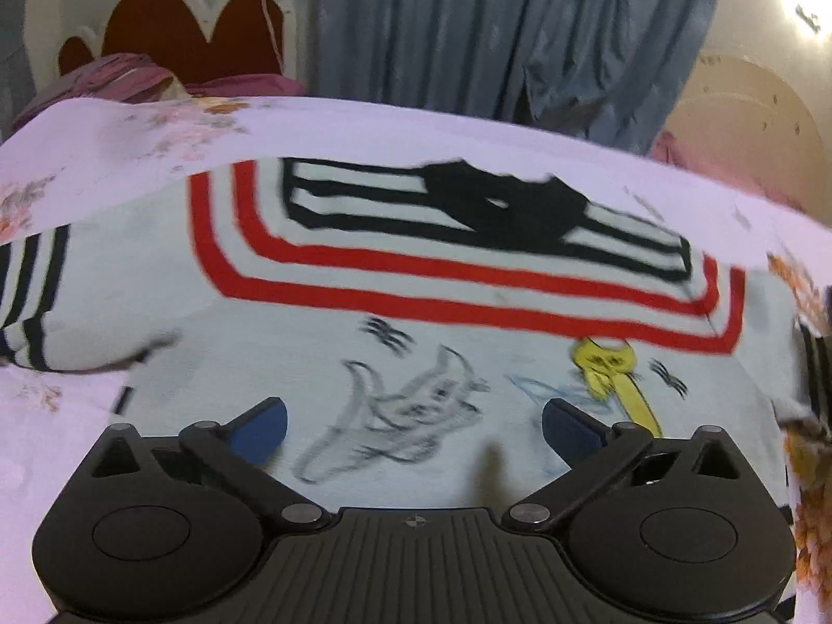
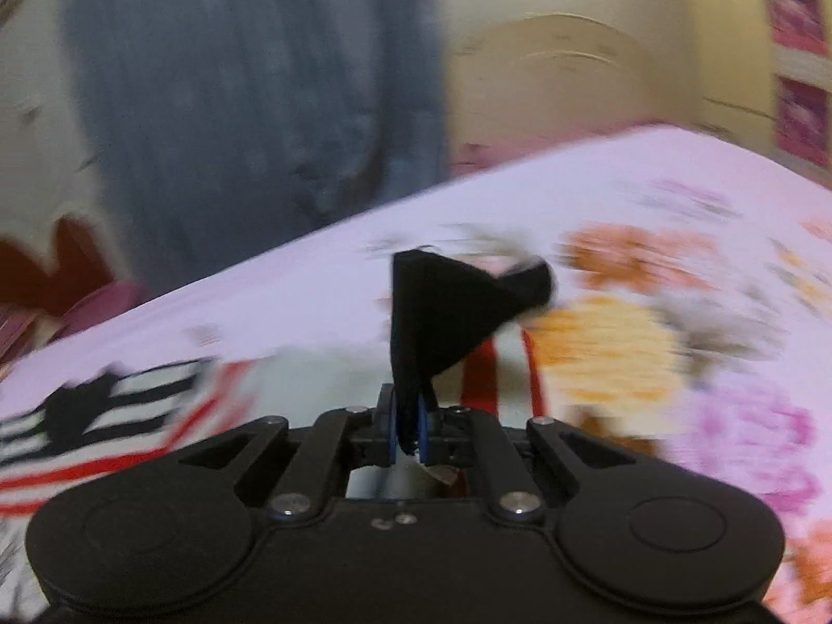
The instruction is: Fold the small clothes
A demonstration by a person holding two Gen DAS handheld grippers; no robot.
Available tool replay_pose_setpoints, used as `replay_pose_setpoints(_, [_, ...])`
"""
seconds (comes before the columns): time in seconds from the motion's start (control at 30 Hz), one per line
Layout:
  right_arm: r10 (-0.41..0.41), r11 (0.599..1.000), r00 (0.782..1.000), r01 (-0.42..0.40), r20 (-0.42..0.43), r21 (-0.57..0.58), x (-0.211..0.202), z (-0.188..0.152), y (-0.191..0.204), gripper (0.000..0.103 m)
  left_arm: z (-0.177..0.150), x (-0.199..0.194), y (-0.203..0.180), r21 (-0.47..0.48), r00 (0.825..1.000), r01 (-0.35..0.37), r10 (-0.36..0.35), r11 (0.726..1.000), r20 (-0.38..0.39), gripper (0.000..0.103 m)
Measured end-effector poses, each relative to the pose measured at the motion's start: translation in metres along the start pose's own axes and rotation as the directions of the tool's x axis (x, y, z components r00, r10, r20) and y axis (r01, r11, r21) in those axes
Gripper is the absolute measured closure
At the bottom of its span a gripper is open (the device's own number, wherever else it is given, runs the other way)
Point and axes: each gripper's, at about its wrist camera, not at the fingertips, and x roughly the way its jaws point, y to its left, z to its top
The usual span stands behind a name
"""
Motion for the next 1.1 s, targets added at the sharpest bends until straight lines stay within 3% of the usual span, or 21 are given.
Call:
replay_pose_setpoints(0.1, [0.089, 0.991, 0.995, -0.092, -0.035, -0.101, 0.007, -0.013, 0.066, 0.096, 0.003, -0.006, 0.029, -0.04, 0.997, 0.073, -0.073, 0.996, 0.022, 0.001])
replay_pose_setpoints(0.13, [0.119, 0.984, 0.992, -0.125, -0.052, -0.125, 0.01, -0.019, 0.089, 0.096, 0.004, -0.007, 0.036, -0.045, 0.996, 0.087, -0.086, 0.995, 0.027, 0.005])
replay_pose_setpoints(0.17, [0.145, 0.978, 0.987, -0.154, -0.069, -0.138, 0.013, -0.025, 0.107, 0.096, 0.005, -0.008, 0.044, -0.047, 0.995, 0.095, -0.094, 0.994, 0.03, 0.014])
replay_pose_setpoints(0.3, [0.206, 0.949, 0.969, -0.231, -0.134, -0.216, 0.027, -0.049, 0.176, 0.096, 0.007, -0.012, 0.076, -0.087, 0.993, 0.116, -0.113, 0.989, 0.044, 0.016])
replay_pose_setpoints(0.53, [0.262, 0.902, 0.93, -0.331, -0.259, -0.277, 0.045, -0.092, 0.249, 0.095, 0.001, -0.007, 0.109, -0.136, 0.989, 0.145, -0.141, 0.98, 0.037, 0.016])
replay_pose_setpoints(0.6, [0.246, 0.898, 0.929, -0.326, -0.276, -0.297, 0.046, -0.104, 0.257, 0.088, 0.0, -0.004, 0.11, -0.141, 0.986, 0.168, -0.166, 0.976, 0.027, 0.016])
replay_pose_setpoints(0.63, [0.26, 0.893, 0.927, -0.337, -0.271, -0.297, 0.042, -0.105, 0.258, 0.073, 0.0, -0.003, 0.108, -0.143, 0.984, 0.181, -0.179, 0.973, 0.027, 0.016])
replay_pose_setpoints(0.7, [0.296, 0.892, 0.922, -0.361, -0.25, -0.272, 0.026, -0.099, 0.252, 0.055, 0.002, 0.0, 0.102, -0.137, 0.974, 0.228, -0.225, 0.964, 0.036, 0.016])
replay_pose_setpoints(0.77, [0.303, 0.908, 0.933, -0.345, -0.195, -0.238, 0.01, -0.089, 0.24, 0.057, 0.006, 0.005, 0.091, -0.136, 0.957, 0.289, -0.285, 0.948, 0.05, 0.016])
replay_pose_setpoints(0.83, [0.303, 0.929, 0.942, -0.326, -0.146, -0.173, -0.002, -0.08, 0.22, 0.068, 0.011, 0.016, 0.074, -0.12, 0.941, 0.338, -0.334, 0.934, 0.046, 0.016])
replay_pose_setpoints(0.97, [0.21, 0.973, 0.976, -0.214, -0.054, -0.082, -0.017, -0.059, 0.172, 0.083, 0.02, 0.046, 0.036, -0.088, 0.93, 0.365, -0.367, 0.927, -0.016, 0.018])
replay_pose_setpoints(1.0, [0.178, 0.982, 0.983, -0.18, -0.035, -0.064, -0.021, -0.055, 0.16, 0.083, 0.021, 0.053, 0.028, -0.081, 0.932, 0.358, -0.361, 0.93, -0.031, 0.021])
replay_pose_setpoints(1.07, [0.111, 0.994, 0.994, -0.111, -0.004, -0.02, -0.026, -0.049, 0.135, 0.085, 0.024, 0.064, 0.014, -0.073, 0.934, 0.349, -0.353, 0.934, -0.057, 0.047])
replay_pose_setpoints(1.1, [0.077, 0.997, 0.997, -0.077, 0.0, 0.004, -0.026, -0.047, 0.122, 0.085, 0.024, 0.069, 0.009, -0.068, 0.938, 0.335, -0.339, 0.94, -0.071, 0.055])
